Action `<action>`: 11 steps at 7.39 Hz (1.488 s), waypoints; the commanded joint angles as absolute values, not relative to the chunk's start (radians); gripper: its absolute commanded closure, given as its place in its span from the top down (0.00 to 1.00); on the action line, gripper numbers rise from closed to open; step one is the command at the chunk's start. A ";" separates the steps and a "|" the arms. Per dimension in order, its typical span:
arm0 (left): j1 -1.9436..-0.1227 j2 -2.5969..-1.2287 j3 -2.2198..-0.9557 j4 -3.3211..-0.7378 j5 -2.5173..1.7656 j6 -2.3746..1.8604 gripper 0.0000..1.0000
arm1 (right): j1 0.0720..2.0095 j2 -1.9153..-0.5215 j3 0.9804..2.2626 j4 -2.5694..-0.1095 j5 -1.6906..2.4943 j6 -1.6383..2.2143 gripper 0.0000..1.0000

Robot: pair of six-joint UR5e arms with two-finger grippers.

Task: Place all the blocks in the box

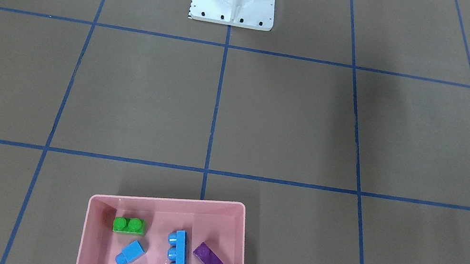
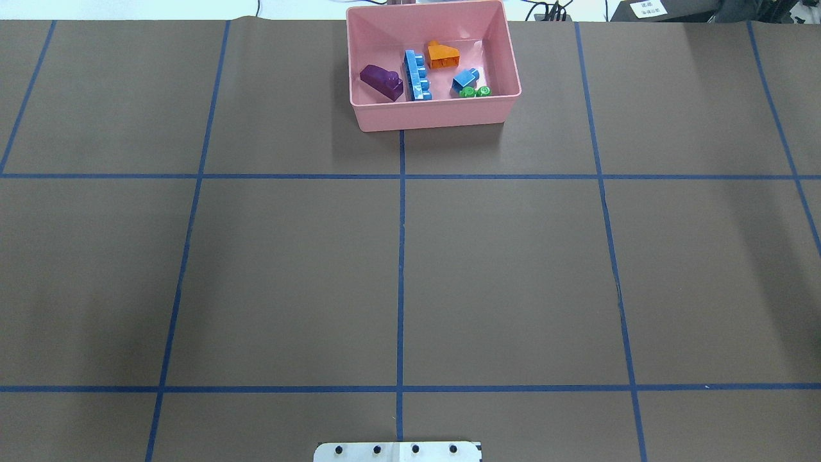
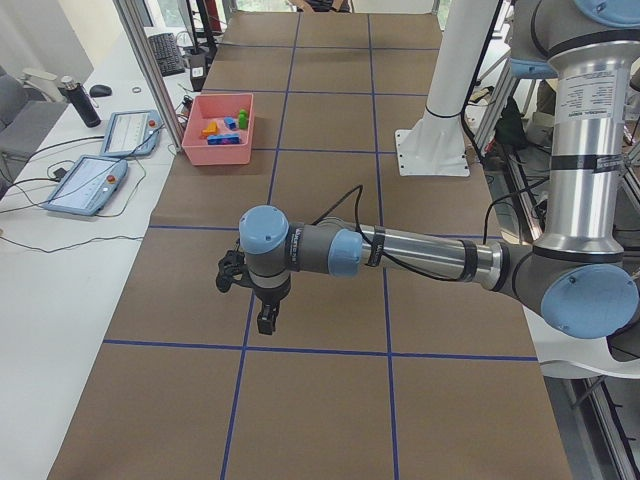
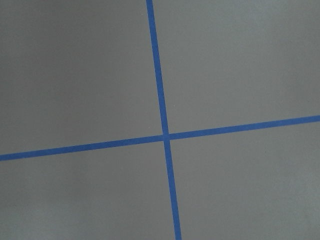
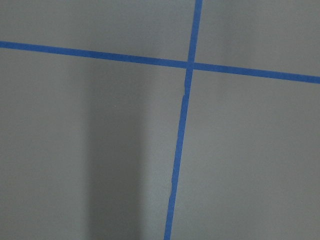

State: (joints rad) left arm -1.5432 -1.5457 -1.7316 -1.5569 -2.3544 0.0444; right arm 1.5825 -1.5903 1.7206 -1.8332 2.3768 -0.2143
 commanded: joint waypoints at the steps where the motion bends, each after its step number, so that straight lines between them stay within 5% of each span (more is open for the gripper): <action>1: -1.543 -1.536 -1.744 -1.571 -2.350 0.038 1.00 | 1.575 -1.588 1.733 -1.809 2.370 -0.203 1.00; 11: -1.540 -1.548 -1.744 -1.571 -2.359 0.034 1.00 | 1.569 -1.601 1.710 -1.556 2.347 -0.195 1.00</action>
